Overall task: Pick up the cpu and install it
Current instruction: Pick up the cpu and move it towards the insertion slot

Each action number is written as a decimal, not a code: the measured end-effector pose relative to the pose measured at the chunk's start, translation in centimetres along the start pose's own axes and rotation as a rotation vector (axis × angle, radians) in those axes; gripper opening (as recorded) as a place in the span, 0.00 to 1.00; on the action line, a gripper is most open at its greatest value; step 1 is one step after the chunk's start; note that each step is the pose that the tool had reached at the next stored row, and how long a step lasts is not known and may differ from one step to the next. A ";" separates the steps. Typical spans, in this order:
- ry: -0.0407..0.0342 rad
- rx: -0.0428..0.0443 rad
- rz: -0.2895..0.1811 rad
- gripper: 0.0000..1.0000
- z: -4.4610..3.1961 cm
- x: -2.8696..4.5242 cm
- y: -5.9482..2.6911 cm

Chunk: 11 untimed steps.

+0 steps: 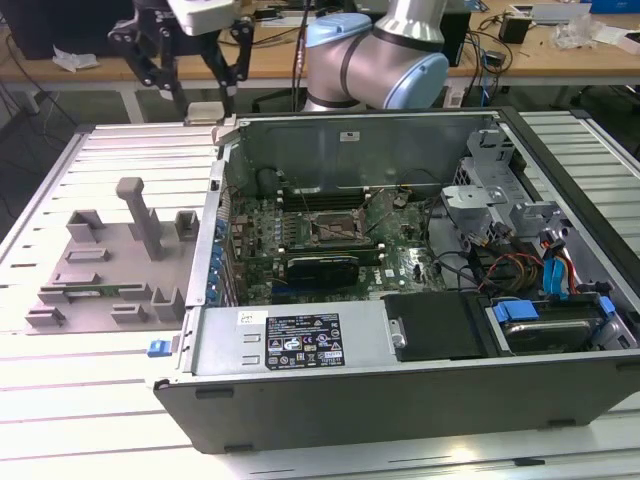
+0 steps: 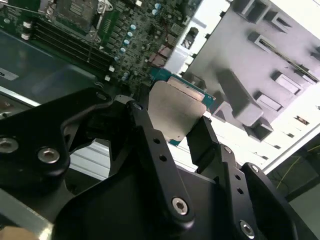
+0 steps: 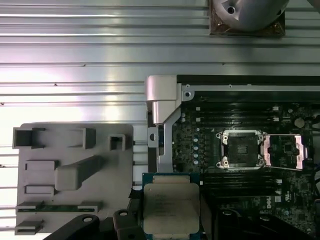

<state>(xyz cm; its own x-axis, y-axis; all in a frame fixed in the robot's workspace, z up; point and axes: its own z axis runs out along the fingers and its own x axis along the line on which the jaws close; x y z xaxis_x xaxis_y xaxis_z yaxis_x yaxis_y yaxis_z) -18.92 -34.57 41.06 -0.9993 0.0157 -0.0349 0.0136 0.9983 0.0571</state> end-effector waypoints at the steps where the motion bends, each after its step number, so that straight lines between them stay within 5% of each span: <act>1: 0.0001 0.0001 0.000 0.55 0.01 -0.31 0.00; 11: 0.0001 0.0000 0.000 0.55 0.15 -4.10 0.05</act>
<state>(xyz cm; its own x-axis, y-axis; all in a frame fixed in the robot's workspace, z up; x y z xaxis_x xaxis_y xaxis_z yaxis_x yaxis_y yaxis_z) -14.82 -34.58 41.06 -0.9993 0.0154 -0.0348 0.0134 0.9983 0.0571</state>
